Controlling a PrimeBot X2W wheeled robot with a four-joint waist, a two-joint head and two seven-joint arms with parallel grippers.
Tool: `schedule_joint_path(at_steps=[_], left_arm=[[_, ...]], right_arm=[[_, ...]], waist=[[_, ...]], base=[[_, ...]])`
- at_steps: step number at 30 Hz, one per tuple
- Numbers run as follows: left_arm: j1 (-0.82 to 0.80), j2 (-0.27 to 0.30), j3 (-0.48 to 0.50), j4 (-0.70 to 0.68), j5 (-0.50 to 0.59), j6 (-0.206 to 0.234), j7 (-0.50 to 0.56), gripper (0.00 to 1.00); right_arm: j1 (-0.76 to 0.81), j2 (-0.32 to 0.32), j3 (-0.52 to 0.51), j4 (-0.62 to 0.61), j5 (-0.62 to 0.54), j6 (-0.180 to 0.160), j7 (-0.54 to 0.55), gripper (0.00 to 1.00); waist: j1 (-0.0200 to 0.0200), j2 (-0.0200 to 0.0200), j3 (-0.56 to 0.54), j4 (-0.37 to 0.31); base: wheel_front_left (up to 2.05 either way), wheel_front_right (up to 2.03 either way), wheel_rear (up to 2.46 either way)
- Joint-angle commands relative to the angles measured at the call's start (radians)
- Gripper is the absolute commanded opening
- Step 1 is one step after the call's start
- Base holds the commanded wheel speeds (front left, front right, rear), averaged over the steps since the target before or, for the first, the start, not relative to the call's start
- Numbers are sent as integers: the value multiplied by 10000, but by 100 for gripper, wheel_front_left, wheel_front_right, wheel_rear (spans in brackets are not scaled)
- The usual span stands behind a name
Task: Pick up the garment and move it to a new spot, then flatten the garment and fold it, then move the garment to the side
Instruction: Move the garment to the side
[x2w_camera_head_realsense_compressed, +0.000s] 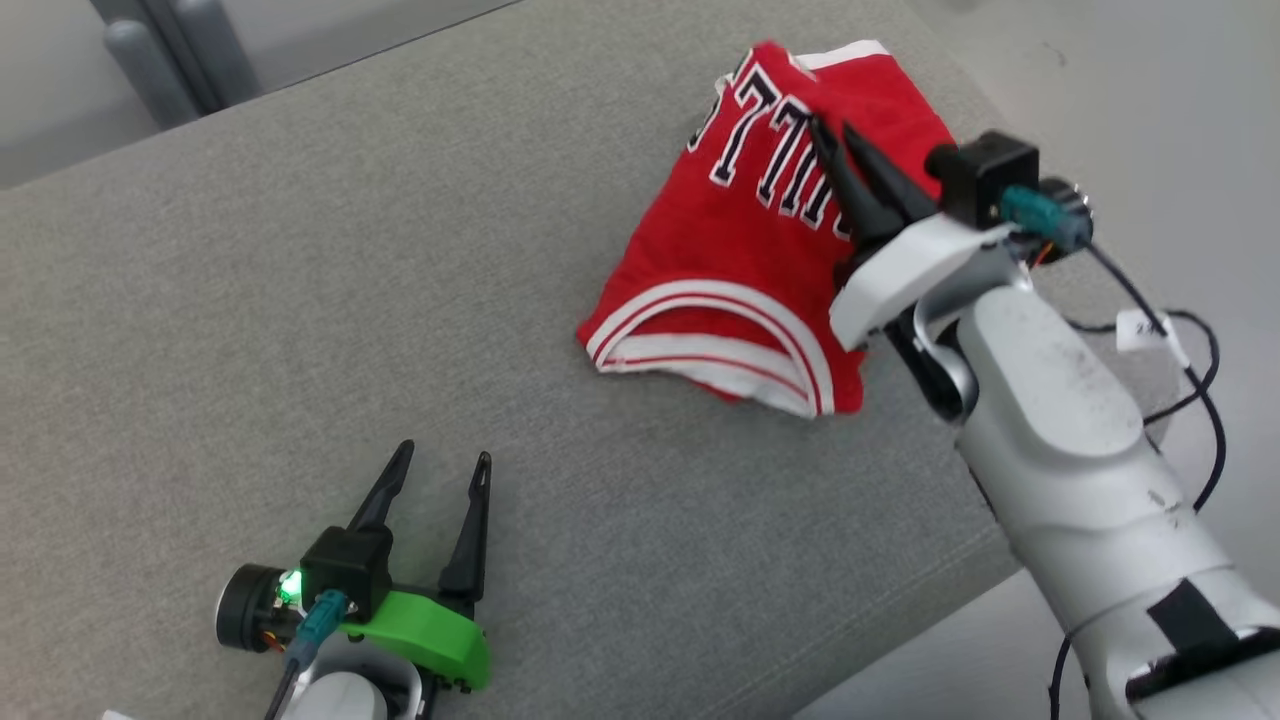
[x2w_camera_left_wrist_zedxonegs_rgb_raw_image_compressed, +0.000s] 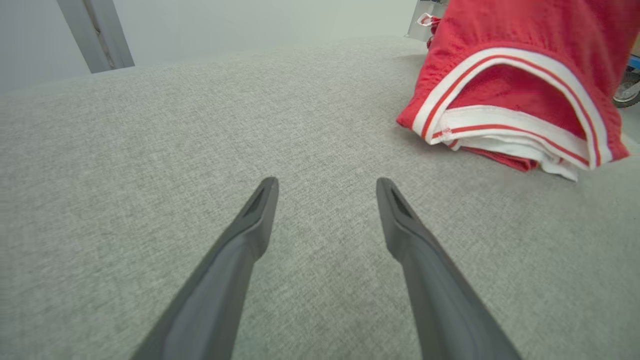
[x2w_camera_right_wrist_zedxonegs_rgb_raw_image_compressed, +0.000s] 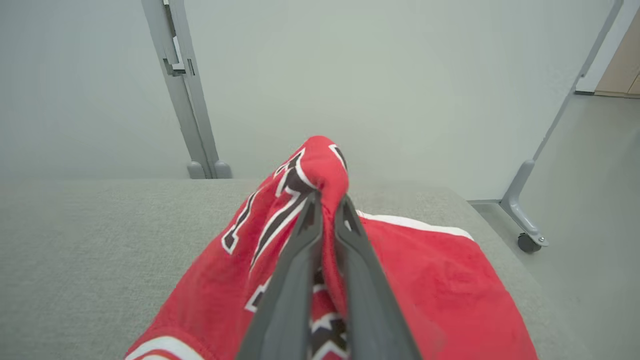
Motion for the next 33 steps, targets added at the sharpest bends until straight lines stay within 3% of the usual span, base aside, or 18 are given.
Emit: schedule_joint_path(at_steps=[1,3,9,10,11,12,17,21,26,33], left_arm=[[-182,129,-29,13,-18,-32,2,100],[-218,164,-53,15,-46,-32,2,100],[-432,133,-72,-6,-74,-32,2,100],[-454,141,-51,-22,-84,-31,2,100],[-483,155,-51,-24,-91,-32,2,100],[-514,166,-46,-26,-95,-32,2,100],[-570,207,149,19,-100,-31,2,100],[-527,173,345,37,-62,-31,2,100],[-428,57,727,31,48,-31,3,100],[-357,-135,1379,21,192,-31,3,100]], right_arm=[[-340,-45,-255,181,-229,-17,145,0],[-923,-66,-940,542,-766,-17,397,0],[-1742,-1003,-3485,1321,-2962,-17,954,0],[-1741,-1204,-4004,1392,-3376,-17,1028,22],[-1695,-1390,-4450,1437,-3861,-17,1077,79],[-1646,-1450,-4817,1451,-4148,-17,1088,100],[-1288,-1057,-6697,1097,-5519,-17,477,100],[-1068,-508,-7003,832,-6005,-17,-99,100],[-757,-100,-5962,-55,-5241,-17,-278,100],[1008,-45,-3535,-2059,-2327,-17,-281,100]], waist=[[0,0,336,358],[0,0,420,479],[0,0,614,974],[0,0,661,1036],[0,0,687,1090],[0,0,707,1129],[0,0,730,1245],[0,0,603,1258],[0,0,339,1311],[0,0,-136,1793]], base=[[0,0,0],[0,0,0],[0,0,0],[0,0,0],[0,0,0],[0,0,0],[0,0,0],[0,0,0],[0,0,0],[0,0,0]])
